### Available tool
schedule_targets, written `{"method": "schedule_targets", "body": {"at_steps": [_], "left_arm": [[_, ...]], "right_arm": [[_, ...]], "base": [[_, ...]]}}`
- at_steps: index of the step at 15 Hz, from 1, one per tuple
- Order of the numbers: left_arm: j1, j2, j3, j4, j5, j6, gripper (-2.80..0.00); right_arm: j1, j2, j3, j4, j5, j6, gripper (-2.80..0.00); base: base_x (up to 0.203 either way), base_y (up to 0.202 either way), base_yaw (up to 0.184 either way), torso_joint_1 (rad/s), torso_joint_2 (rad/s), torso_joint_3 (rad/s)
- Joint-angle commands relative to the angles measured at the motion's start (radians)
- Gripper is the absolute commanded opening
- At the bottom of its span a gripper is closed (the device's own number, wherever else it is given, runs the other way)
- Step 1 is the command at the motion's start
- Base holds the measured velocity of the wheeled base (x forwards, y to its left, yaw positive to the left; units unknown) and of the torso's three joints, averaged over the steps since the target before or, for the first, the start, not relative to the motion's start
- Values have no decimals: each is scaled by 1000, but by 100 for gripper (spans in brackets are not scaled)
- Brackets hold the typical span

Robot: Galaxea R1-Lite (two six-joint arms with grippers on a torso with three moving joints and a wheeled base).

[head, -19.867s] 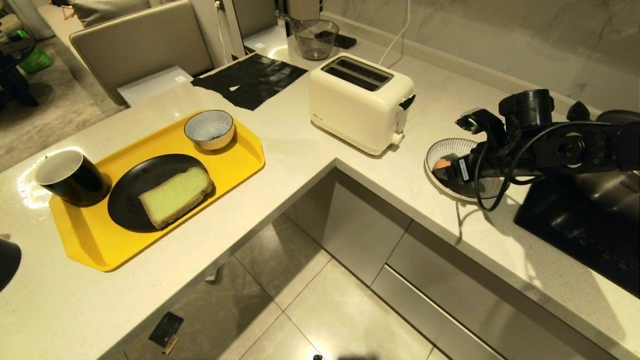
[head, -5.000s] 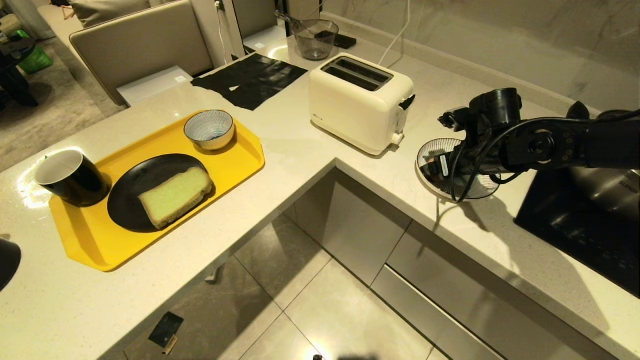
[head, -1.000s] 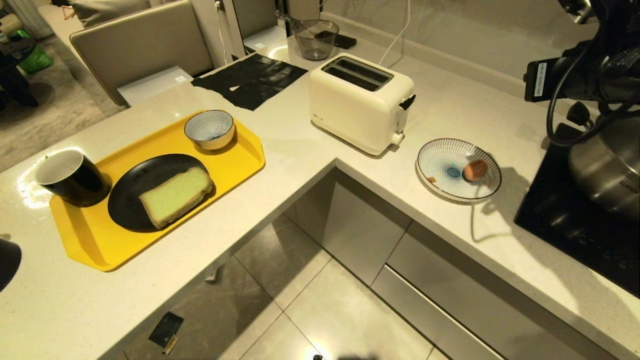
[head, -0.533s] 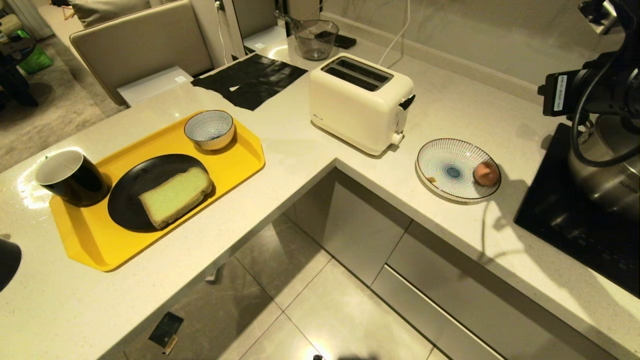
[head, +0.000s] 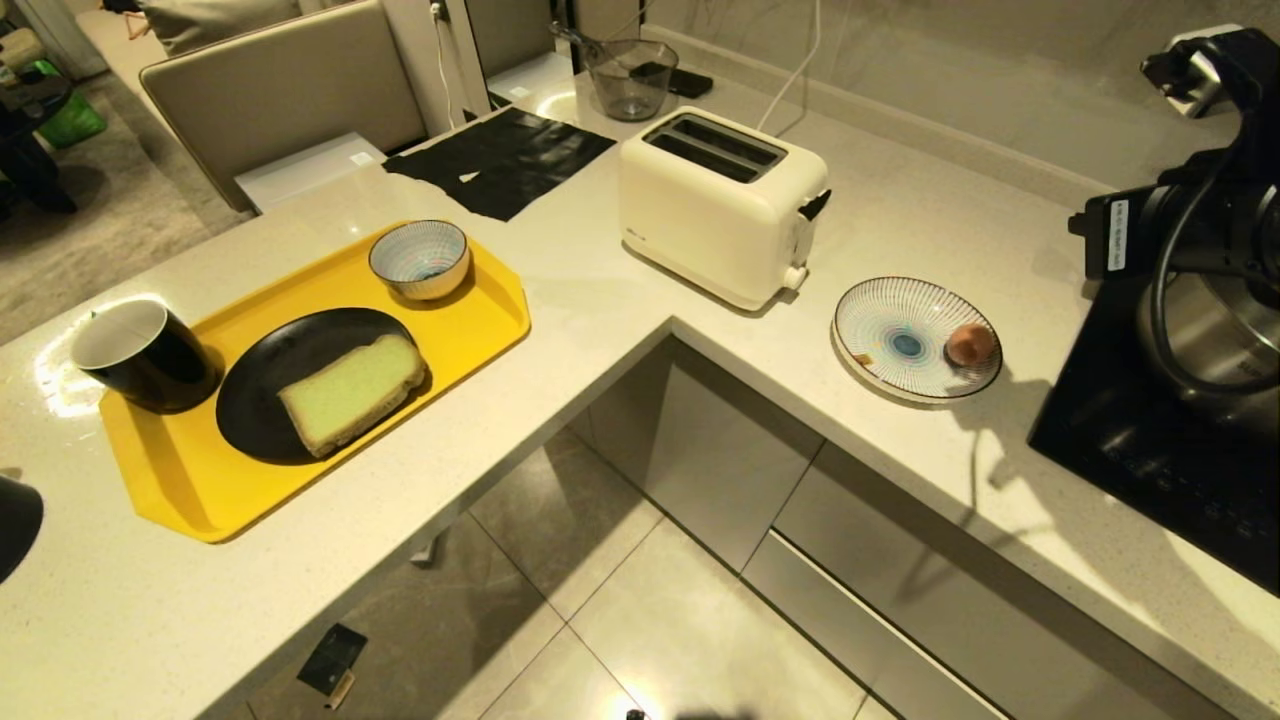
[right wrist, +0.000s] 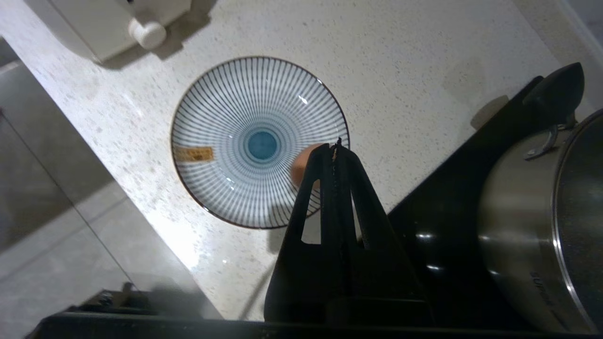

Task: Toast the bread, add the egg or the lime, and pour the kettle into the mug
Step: Pick up the egg

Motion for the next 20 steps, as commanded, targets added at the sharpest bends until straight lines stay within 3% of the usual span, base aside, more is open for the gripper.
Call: {"method": "schedule_targets", "body": {"at_steps": [1,6,13,14,15,20], "left_arm": [[2,1,0,0,0,0,-280],[1,1,0,0,1,0,-280],[2,1,0,0,0,0,-280],[2,1,0,0,0,0,-280],[2,1,0,0,1,0,-280],[1,1,0,0,1,0,-280]], "right_arm": [[-2,13,33,0,-19,-46,-280],[-21,57,133,-9,-86,-74,-280],[-22,166,51,-9,-117,-40,-280],[-21,177,34,-8,-123,-38,-162],[-21,189,28,-8,-124,-29,0],[2,288,-47,4,-206,214,0]], "base": [[0,0,0,0,0,0],[0,0,0,0,0,0],[0,0,0,0,0,0],[0,0,0,0,0,0],[0,0,0,0,0,0],[0,0,0,0,0,0]]}}
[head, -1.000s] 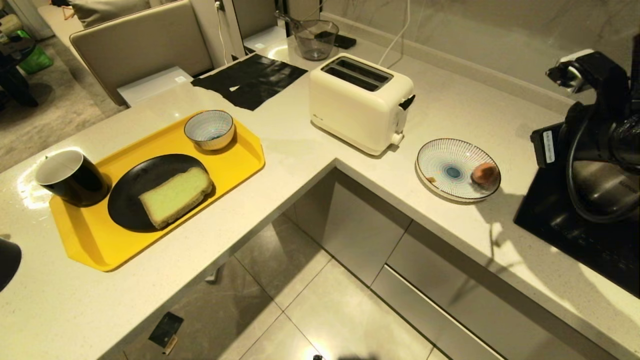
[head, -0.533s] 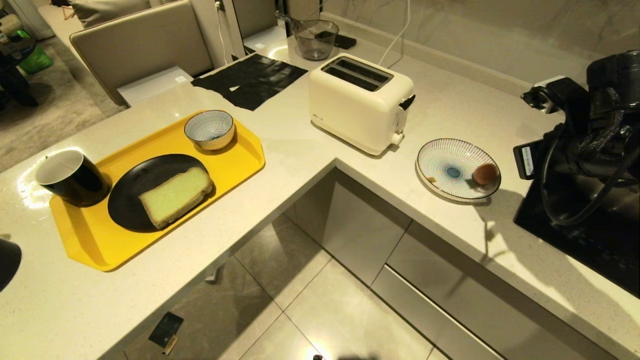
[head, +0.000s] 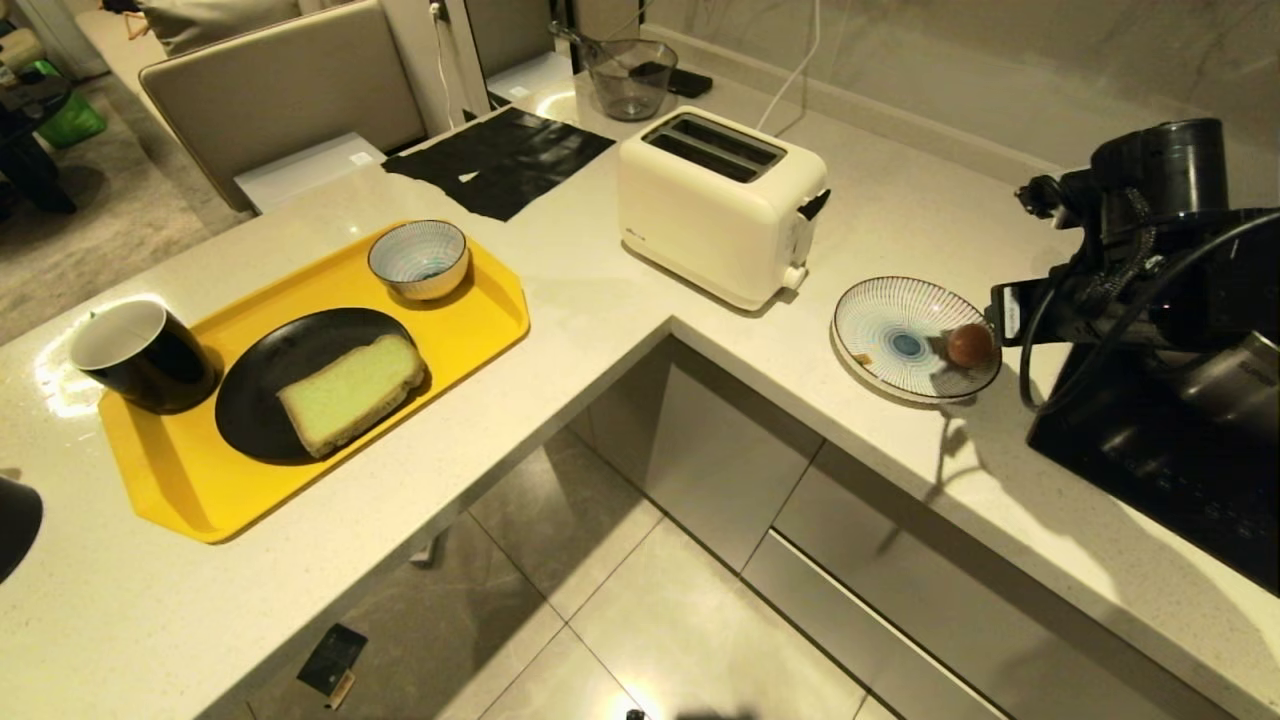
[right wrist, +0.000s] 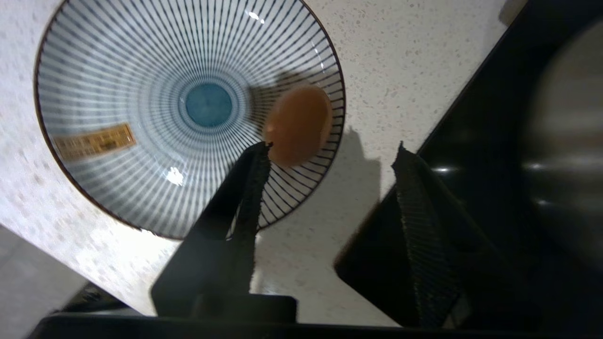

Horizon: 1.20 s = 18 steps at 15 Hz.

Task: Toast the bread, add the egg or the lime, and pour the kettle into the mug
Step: Pick up the egg

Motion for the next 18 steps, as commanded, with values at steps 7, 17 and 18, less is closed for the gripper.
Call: {"method": "schedule_targets", "body": {"at_steps": [7,17,18], "left_arm": [[1,1,0,0,0,0,-280],[1,1,0,0,0,0,-280],[0,1,0,0,0,0,-280]], "right_arm": [[10,120,-32,5,-13,176,0],[10,171,-62,-3,42,185,0],[10,174,-68,-2,44,183,0]], "base": [[0,0,0,0,0,0],[0,0,0,0,0,0],[0,0,0,0,0,0]]}}
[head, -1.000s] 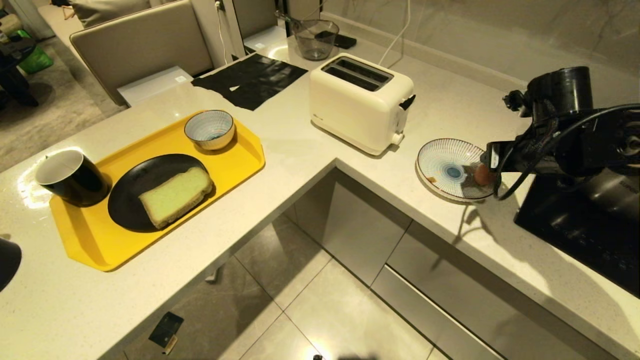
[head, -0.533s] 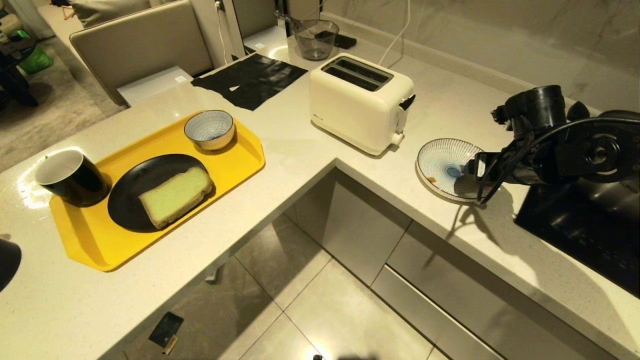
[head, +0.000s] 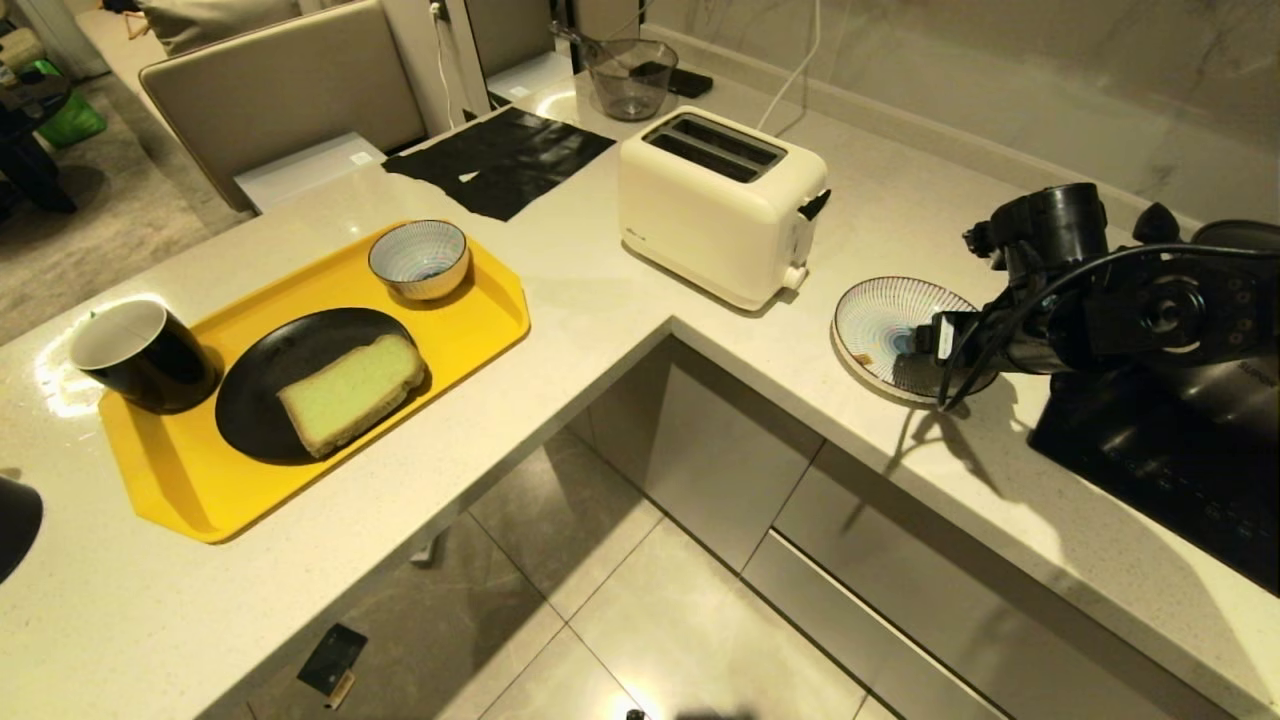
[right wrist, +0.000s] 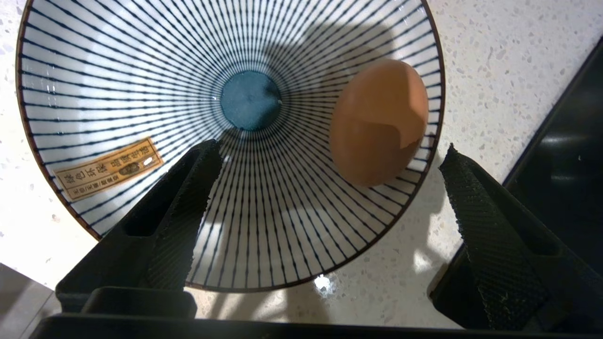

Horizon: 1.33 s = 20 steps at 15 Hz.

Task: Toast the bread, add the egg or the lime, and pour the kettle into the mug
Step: Pick up the egg

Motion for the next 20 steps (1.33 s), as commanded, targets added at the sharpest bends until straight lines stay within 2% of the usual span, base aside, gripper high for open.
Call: {"method": "schedule_targets", "body": {"at_steps": [1,12,20], "left_arm": [[1,1,0,-1,0,0,-280],[1,1,0,-1,1,0,-280],[1,1,0,-1,0,0,-280]], "right_arm": [[1,19,-13,1,0,0,0],[-37,69,-64,-1,75,-6,0],[-49,100,-103,-2,78,-15,0]], "base": [[0,0,0,0,0,0],[0,0,0,0,0,0],[0,0,0,0,0,0]]}}
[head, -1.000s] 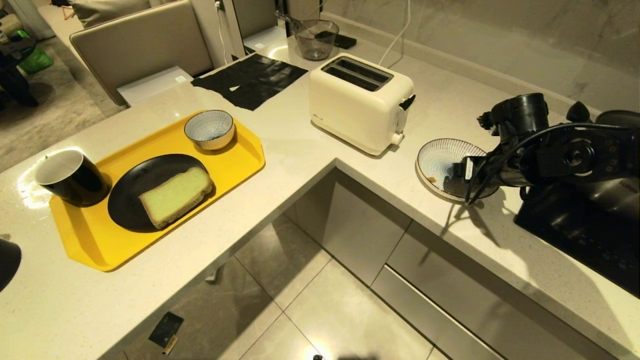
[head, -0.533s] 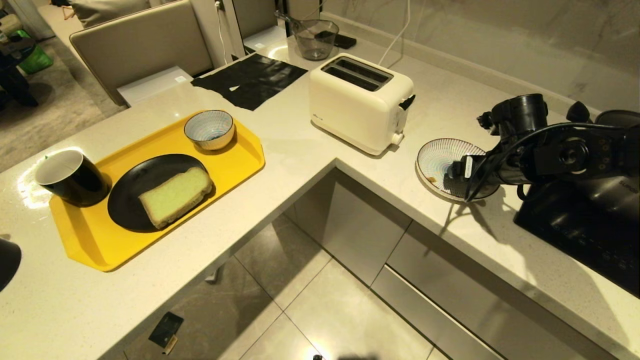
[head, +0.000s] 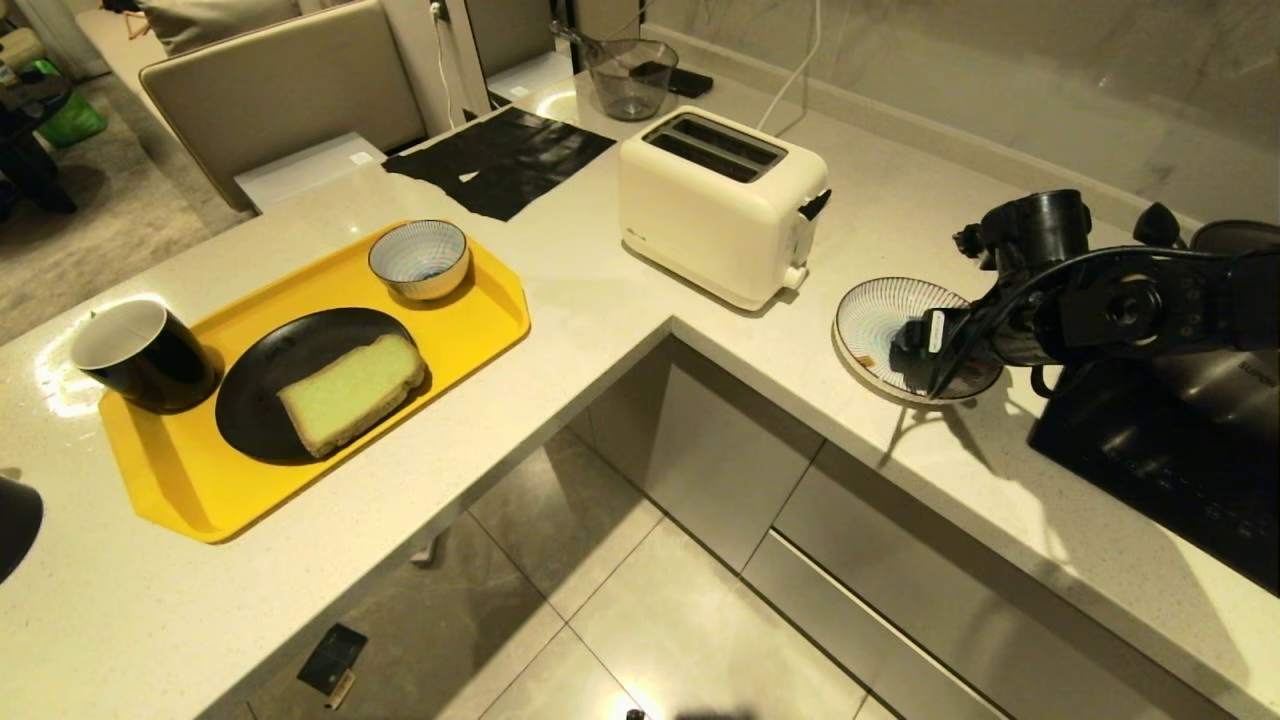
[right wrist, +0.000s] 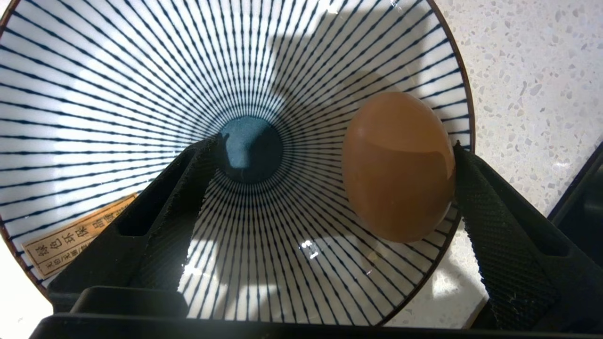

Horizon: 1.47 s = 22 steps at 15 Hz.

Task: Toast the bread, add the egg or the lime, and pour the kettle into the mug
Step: Pick up the egg

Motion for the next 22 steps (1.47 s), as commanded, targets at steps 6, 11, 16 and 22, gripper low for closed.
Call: {"method": "schedule_targets", "body": {"at_steps": [6,11,16,22], "left_arm": [[1,1,0,0,1,0,-280],[1,1,0,0,1,0,-280],[0,1,0,0,1,0,-280],[0,1,0,0,1,0,-280]], "right_arm": [[0,9,-1,1,0,-9,0],[0,4,-3,1,-2,-9,0],[-16,6,-1,1,-2,-15,-280],[-18,3,-1,1,-2,-19,-280]], "base": [[0,0,0,0,0,0],[0,0,0,0,0,0],[0,0,0,0,0,0],[0,0,0,0,0,0]]}}
